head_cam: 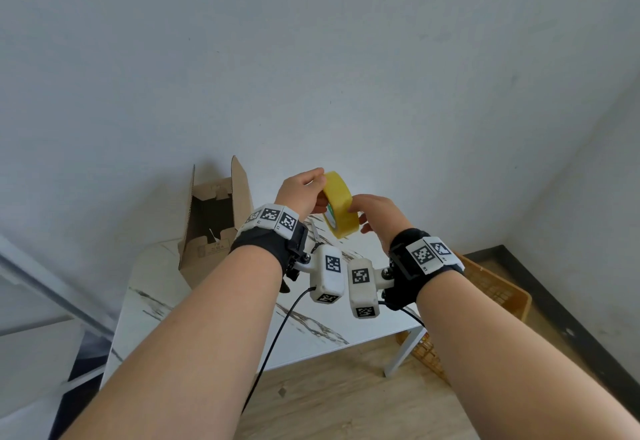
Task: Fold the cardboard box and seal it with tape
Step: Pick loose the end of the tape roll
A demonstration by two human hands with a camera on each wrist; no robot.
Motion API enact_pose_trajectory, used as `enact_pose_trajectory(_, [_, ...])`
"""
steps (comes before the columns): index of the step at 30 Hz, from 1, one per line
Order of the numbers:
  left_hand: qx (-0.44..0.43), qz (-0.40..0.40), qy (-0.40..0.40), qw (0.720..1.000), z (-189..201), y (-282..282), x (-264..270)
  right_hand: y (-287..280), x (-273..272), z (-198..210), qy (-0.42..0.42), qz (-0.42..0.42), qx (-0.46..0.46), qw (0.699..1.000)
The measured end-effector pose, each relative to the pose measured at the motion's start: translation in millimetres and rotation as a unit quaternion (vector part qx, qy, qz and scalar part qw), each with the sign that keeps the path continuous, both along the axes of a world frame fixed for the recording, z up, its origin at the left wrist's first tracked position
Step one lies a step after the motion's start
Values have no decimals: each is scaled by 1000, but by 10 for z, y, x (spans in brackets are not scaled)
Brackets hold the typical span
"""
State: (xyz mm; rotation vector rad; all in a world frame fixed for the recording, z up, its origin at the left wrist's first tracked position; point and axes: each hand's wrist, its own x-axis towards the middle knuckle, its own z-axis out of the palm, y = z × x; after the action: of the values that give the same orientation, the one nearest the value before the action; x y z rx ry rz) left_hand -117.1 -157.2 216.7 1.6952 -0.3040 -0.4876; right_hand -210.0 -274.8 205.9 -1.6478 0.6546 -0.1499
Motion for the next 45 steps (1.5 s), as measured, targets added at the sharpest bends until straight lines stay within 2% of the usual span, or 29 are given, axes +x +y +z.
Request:
enact_pose_trajectory(6, [6, -28, -21, 999, 30, -44, -51, -14, 79, 28, -8, -17, 1, 1000])
enact_pose_trajectory(16, [-46, 2, 47, 998, 31, -70, -11, -31, 16, -34, 35, 16, 10, 999])
enact_pose_trajectory(18, [-47, -3, 49, 998, 36, -67, -13, -35, -12, -55, 24, 17, 8, 1000])
enact_pose_trajectory(23, [14, -46, -7, 999, 88, -72, -35, -53, -37, -62, -23, 1, 12, 1000])
enact_pose_trajectory(28, [41, -89, -34, 995, 93, -67, -111, -87, -1, 1, -4, -1, 2, 1000])
enact_pose_trajectory(35, [40, -81, -22, 996, 124, -75, -78, -75, -56, -26, -19, 22, -7, 1000])
enact_pose_trajectory(40, [15, -61, 19, 998, 145, -45, -23, -72, -116, -81, -5, 58, -36, 998])
enact_pose_trajectory(45, [-11, -35, 42, 998, 126, -7, -9, -74, -131, -56, -2, 52, -39, 998])
